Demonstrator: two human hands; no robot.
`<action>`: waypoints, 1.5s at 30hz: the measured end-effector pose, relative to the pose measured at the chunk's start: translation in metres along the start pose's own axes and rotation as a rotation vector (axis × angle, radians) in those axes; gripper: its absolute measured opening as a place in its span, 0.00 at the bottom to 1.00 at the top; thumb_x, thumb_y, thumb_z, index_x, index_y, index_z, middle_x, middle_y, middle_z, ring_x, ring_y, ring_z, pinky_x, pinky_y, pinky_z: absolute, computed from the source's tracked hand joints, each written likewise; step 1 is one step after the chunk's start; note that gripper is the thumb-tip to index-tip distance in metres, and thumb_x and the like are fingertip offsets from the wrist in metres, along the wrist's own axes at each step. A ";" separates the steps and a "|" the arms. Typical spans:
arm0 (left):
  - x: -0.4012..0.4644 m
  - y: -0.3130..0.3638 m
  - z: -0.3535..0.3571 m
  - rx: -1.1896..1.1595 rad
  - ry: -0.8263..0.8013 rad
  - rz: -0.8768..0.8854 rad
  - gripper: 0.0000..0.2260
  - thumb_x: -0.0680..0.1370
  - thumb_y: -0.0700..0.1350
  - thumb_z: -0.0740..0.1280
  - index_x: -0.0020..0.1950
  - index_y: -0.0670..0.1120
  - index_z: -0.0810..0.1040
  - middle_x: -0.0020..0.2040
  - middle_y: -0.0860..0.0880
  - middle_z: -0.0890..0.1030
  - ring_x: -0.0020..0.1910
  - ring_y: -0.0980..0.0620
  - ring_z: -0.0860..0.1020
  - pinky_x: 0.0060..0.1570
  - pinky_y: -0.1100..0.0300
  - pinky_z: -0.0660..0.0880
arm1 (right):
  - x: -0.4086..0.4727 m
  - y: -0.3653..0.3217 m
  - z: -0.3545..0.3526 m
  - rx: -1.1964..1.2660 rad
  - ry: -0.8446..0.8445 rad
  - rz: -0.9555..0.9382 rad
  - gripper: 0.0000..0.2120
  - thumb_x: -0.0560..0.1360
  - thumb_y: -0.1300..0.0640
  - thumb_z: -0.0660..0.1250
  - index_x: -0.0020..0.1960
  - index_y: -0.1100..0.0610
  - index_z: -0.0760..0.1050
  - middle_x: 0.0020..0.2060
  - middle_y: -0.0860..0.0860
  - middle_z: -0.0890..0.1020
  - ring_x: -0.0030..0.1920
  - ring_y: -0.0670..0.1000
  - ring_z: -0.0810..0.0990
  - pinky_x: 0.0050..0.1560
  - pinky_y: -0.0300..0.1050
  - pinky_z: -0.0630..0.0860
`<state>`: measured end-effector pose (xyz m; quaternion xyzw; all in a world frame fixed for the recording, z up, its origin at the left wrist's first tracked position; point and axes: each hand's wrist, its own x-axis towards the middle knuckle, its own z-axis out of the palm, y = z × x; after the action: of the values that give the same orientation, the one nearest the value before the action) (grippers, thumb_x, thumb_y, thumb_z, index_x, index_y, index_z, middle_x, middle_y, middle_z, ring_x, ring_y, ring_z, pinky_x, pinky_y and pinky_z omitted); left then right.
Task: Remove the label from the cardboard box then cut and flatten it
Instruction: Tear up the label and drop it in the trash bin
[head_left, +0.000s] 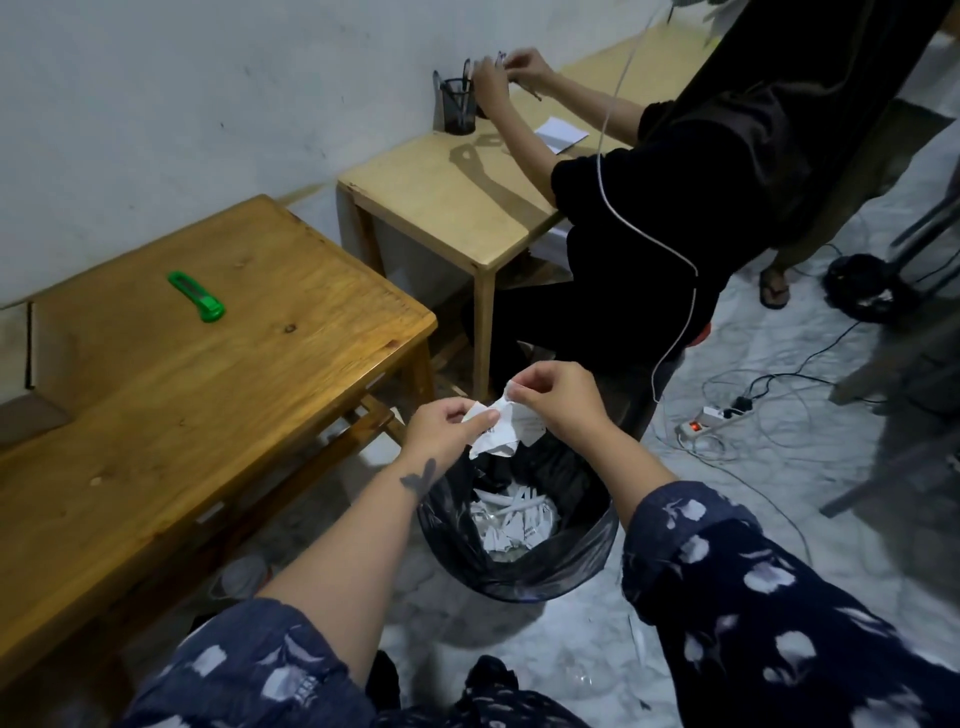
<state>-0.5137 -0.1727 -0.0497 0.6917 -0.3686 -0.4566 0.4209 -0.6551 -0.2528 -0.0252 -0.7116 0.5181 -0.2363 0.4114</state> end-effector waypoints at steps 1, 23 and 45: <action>0.000 0.001 -0.002 0.015 0.002 -0.007 0.05 0.73 0.49 0.73 0.44 0.48 0.83 0.42 0.48 0.84 0.42 0.50 0.81 0.45 0.55 0.76 | 0.000 0.001 0.003 -0.009 0.002 -0.011 0.03 0.71 0.57 0.72 0.45 0.54 0.82 0.40 0.48 0.83 0.43 0.46 0.81 0.47 0.41 0.77; 0.008 -0.001 -0.003 0.403 0.178 0.204 0.12 0.77 0.52 0.66 0.58 0.64 0.71 0.60 0.54 0.71 0.62 0.53 0.64 0.60 0.54 0.62 | -0.006 0.003 0.012 -0.362 -0.131 -0.046 0.07 0.74 0.49 0.66 0.39 0.47 0.79 0.37 0.45 0.80 0.55 0.54 0.76 0.62 0.54 0.67; 0.001 0.026 0.003 0.793 0.127 0.391 0.03 0.78 0.52 0.66 0.47 0.55 0.79 0.44 0.58 0.73 0.54 0.54 0.71 0.61 0.56 0.58 | -0.003 -0.006 -0.008 -0.361 -0.283 -0.092 0.04 0.72 0.53 0.72 0.42 0.53 0.82 0.38 0.48 0.82 0.44 0.48 0.78 0.51 0.49 0.75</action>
<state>-0.5198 -0.1843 -0.0270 0.7436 -0.6124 -0.1484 0.2234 -0.6590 -0.2524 -0.0155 -0.8228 0.4560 -0.0561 0.3347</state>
